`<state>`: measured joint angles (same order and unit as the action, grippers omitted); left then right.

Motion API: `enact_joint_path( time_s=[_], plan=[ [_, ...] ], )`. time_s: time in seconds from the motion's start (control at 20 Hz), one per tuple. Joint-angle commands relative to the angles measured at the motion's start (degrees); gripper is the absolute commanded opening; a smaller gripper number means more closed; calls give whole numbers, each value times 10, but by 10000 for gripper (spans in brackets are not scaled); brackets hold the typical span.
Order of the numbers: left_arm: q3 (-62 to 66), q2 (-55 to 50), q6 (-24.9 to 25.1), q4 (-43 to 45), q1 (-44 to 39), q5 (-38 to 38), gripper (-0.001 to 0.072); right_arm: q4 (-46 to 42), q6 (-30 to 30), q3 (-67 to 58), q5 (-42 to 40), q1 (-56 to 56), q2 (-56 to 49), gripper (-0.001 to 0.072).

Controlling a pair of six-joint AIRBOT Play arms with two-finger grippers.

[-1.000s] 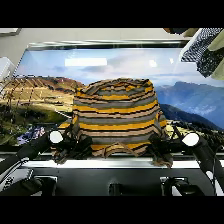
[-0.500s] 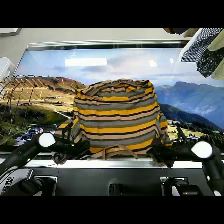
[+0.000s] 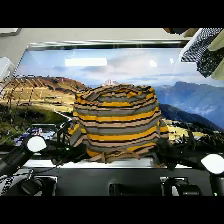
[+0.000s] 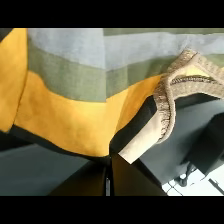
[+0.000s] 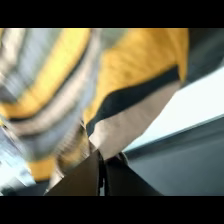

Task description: Fold the clothes and pants, and hang the long-sleeved shirts on hangers.

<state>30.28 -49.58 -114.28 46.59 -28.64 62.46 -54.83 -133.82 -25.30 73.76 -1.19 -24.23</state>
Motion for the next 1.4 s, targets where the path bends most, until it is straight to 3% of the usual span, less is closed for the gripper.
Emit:
enact_joint_path(
  time_s=[0.0, 0.15, 0.45, 0.55, 0.8, 0.85, 0.95, 1.0, 1.1, 1.25, 1.35],
  plan=[
    [0, -39, 20, -7, 0, -62, 16, 2, -22, -2, -101, 0, -77, 31],
    [0, -82, 25, -29, 0, -122, 17, 31, -3, -2, -172, 0, -170, 31],
    [8, -171, 107, -87, 0, -150, 16, 82, -4, -2, -245, 0, -271, 38],
    [14, -188, 115, -87, 0, -150, 17, 86, -9, -2, -250, 0, -285, 108],
    [15, -194, 116, -87, 0, -145, 19, 90, 6, -2, -305, 0, -280, 153],
    [15, -194, 122, -87, 0, -140, 34, 85, 33, -2, -323, 0, -267, 157],
    [16, -194, 124, -87, 1, -125, 240, 50, 61, -2, -337, 0, -224, 245],
    [16, -193, 132, -86, 4, -114, 336, 8, 72, -7, -327, 0, -194, 249],
    [16, -188, 160, -82, 15, -92, 336, -97, 79, -37, -259, 0, -138, 250],
    [17, -169, 164, -42, 38, -68, 337, -133, 227, -136, -134, 1, -111, 250],
    [17, -154, 163, -17, 55, -61, 376, -153, 281, -211, -82, 31, -124, 250]
  ],
)
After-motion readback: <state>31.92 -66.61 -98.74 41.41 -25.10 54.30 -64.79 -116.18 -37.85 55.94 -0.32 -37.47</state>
